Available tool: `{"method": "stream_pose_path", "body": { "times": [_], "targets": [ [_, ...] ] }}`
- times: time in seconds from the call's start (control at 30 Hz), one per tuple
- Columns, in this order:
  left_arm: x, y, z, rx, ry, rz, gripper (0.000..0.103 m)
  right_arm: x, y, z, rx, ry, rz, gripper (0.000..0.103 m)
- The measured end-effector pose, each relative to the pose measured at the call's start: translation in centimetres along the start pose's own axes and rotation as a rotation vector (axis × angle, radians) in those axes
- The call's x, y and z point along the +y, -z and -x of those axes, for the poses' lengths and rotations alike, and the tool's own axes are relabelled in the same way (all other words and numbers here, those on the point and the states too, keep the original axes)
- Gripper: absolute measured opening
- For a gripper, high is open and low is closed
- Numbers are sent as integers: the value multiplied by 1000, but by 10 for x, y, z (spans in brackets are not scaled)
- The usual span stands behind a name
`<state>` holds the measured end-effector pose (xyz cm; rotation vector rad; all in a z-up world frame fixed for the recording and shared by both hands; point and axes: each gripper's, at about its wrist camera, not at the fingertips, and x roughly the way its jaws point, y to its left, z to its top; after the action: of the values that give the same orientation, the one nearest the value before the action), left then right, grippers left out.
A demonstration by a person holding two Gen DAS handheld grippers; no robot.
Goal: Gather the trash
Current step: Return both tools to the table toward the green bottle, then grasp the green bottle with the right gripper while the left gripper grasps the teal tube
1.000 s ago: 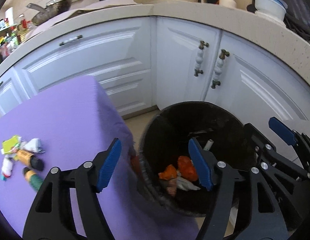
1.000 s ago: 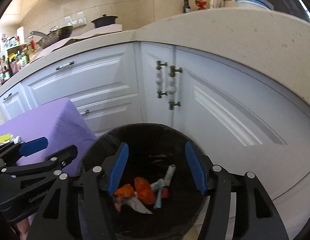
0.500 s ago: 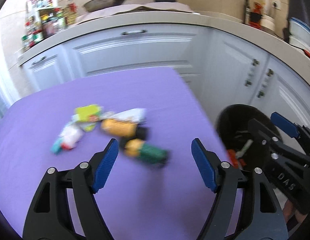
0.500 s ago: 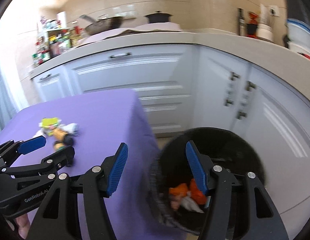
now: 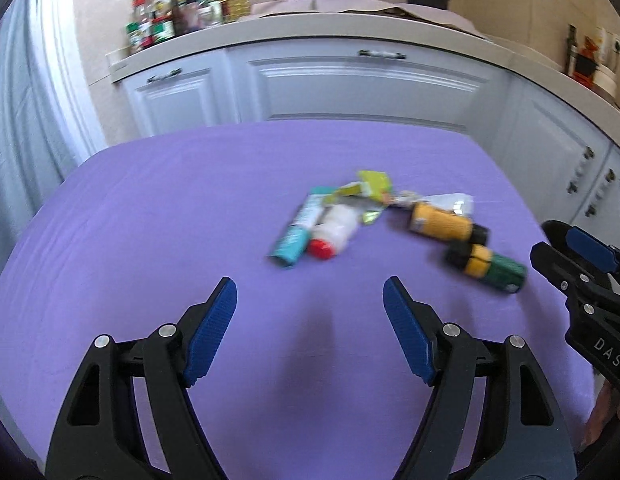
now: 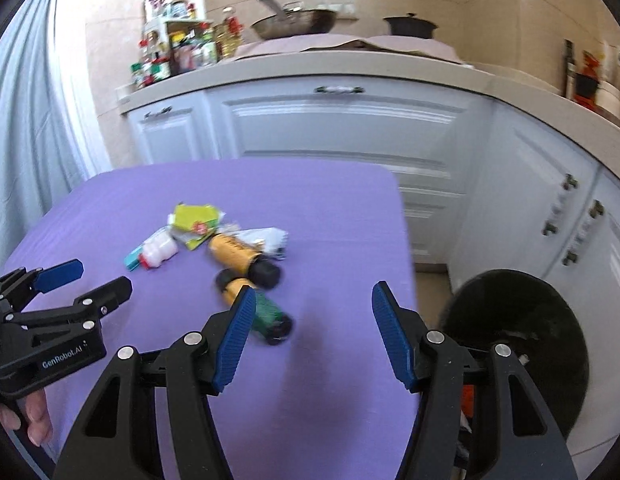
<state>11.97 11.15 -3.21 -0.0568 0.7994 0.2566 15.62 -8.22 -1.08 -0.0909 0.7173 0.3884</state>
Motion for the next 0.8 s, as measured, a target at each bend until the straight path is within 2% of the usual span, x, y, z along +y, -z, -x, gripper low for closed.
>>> {"method": "stream_pose_path", "body": {
  "times": [0.2, 0.5, 0.6, 0.67, 0.8],
  "targets": [
    [22, 2, -7, 19, -20, 34, 74, 18, -4, -17, 59, -41, 28, 59],
    [38, 3, -16, 38, -19, 55, 74, 31, -4, -34, 141, -30, 74, 58],
    [41, 2, -18, 43, -16, 59, 74, 34, -3, -40, 178, -41, 86, 45],
    [41, 2, -18, 44, -14, 62, 74, 37, -1, -42, 193, -42, 102, 43],
    [41, 1, -19, 44, -12, 57, 74, 44, 2, -38, 198, -59, 130, 31]
  ]
}}
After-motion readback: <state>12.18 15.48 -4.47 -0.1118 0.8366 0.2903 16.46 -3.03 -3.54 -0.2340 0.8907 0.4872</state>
